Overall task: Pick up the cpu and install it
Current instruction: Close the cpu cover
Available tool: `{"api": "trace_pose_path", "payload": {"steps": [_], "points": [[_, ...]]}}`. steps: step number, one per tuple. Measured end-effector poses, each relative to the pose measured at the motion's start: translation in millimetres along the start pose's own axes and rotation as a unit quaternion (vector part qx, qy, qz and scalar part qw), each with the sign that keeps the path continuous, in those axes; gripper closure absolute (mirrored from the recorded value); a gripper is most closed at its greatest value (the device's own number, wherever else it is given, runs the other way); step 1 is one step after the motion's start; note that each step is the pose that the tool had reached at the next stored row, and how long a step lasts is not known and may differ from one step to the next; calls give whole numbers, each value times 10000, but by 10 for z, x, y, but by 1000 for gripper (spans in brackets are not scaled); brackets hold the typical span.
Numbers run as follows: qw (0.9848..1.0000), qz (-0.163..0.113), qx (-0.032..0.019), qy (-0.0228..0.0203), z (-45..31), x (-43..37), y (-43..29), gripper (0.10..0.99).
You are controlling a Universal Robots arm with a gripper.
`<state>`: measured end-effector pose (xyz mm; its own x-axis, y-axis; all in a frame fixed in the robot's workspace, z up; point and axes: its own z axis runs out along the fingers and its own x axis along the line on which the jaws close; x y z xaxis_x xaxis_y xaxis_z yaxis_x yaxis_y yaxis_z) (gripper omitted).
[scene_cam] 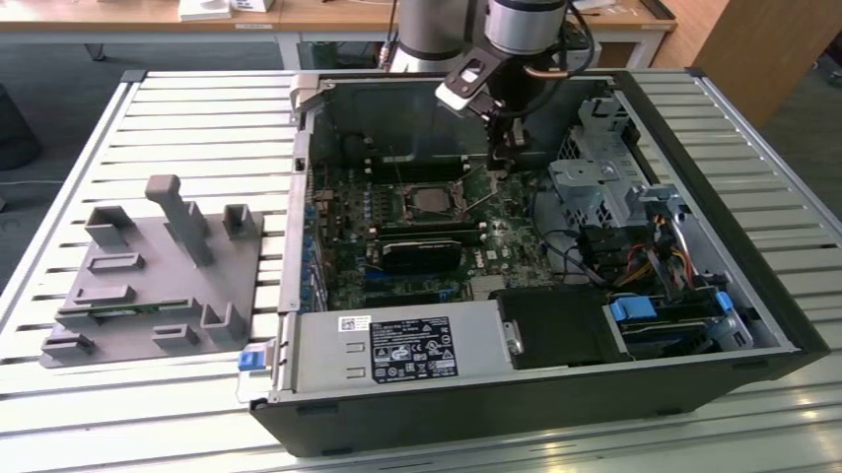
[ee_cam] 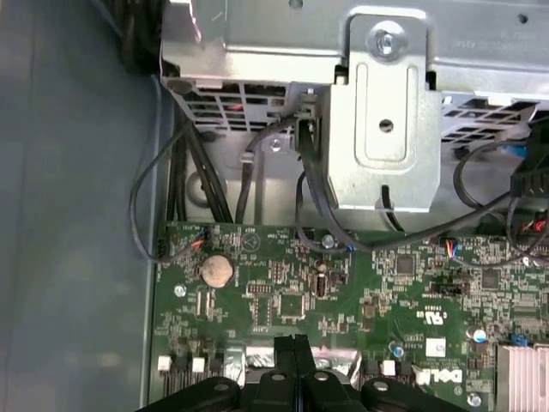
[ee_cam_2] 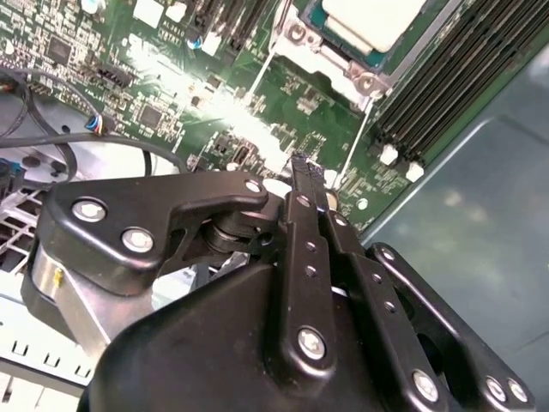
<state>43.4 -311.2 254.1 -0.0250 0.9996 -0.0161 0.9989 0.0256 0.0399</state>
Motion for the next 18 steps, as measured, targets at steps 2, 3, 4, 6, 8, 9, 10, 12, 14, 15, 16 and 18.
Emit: {"api": "trace_pose_path", "payload": {"steps": [2, 3, 4, 6, 8, 9, 10, 12, 14, 15, 16, 18], "points": [[10000, 6, 0, 0, 8, 3, 38, 980], [10000, 9, 0, 0, 12, 5, 56, 980], [10000, 10, 1, -1, 15, 7, 72, 980], [10000, 12, 1, -2, 18, 10, 100, 980], [10000, 17, 1, -1, 22, 16, 131, 980], [10000, 22, 1, -1, 24, 19, 145, 980], [10000, 28, 2, 0, 29, 21, 159, 980], [10000, 35, 4, -1, 45, 23, 174, 980], [10000, 39, 4, -2, 73, 23, 178, 980], [10000, 40, 4, -2, 91, 23, 177, 980], [10000, 41, 4, -1, 109, 23, 176, 980], [10000, 41, 5, -2, 144, 24, 175, 980]]}}
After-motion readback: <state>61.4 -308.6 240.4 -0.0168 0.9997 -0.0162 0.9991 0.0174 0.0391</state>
